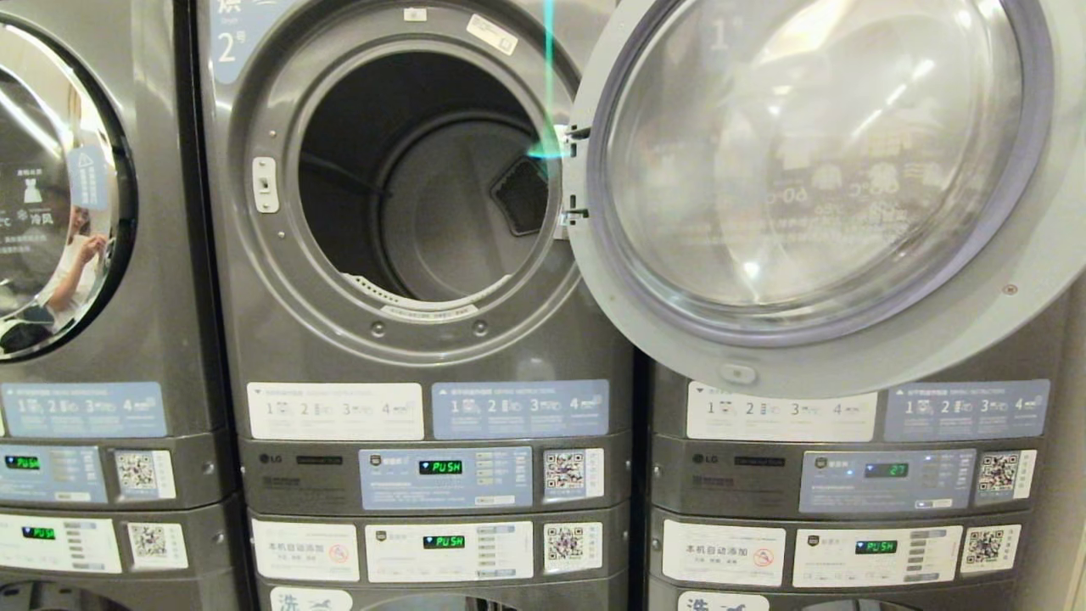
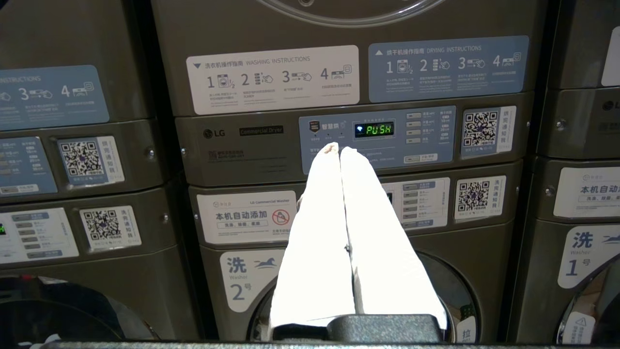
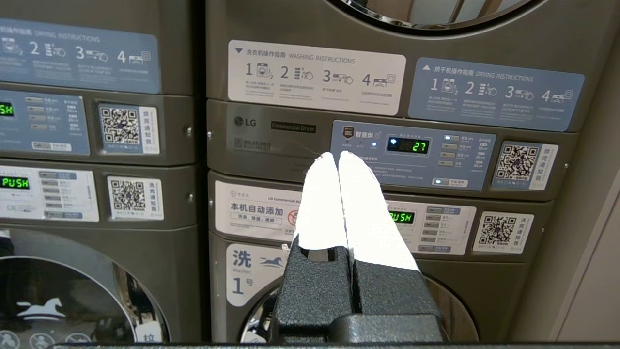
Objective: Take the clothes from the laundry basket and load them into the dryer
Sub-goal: Take the clothes out of the basket
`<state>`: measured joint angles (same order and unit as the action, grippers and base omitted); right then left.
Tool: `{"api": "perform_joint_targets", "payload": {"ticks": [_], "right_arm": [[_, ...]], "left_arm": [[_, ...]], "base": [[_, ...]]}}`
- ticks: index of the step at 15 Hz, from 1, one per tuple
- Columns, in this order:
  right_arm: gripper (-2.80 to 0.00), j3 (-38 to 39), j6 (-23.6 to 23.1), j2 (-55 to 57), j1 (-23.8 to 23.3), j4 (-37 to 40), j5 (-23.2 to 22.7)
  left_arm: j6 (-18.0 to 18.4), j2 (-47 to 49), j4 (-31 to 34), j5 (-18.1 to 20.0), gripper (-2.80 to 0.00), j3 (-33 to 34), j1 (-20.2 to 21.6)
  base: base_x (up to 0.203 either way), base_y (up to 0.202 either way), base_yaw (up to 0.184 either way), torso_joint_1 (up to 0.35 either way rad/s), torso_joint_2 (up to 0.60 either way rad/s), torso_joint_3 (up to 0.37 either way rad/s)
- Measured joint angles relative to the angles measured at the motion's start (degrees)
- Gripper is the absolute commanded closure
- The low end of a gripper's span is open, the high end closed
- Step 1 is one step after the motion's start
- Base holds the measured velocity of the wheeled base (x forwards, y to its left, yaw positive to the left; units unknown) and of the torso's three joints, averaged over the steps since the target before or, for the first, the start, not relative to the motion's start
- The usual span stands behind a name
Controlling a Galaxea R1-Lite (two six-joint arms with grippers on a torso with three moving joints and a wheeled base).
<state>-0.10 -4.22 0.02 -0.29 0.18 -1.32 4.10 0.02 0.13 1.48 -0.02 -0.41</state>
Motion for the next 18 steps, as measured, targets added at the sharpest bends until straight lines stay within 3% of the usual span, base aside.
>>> {"api": "perform_joint_targets", "payload": {"ticks": [18], "right_arm": [[0.0,0.0,1.4,0.0,0.0,-0.1,0.5]], "left_arm": [[0.0,0.0,0.0,0.0,0.0,0.0,0.0]], "base": [[0.0,0.0,0.0,-0.068,0.15,0.082]]}}
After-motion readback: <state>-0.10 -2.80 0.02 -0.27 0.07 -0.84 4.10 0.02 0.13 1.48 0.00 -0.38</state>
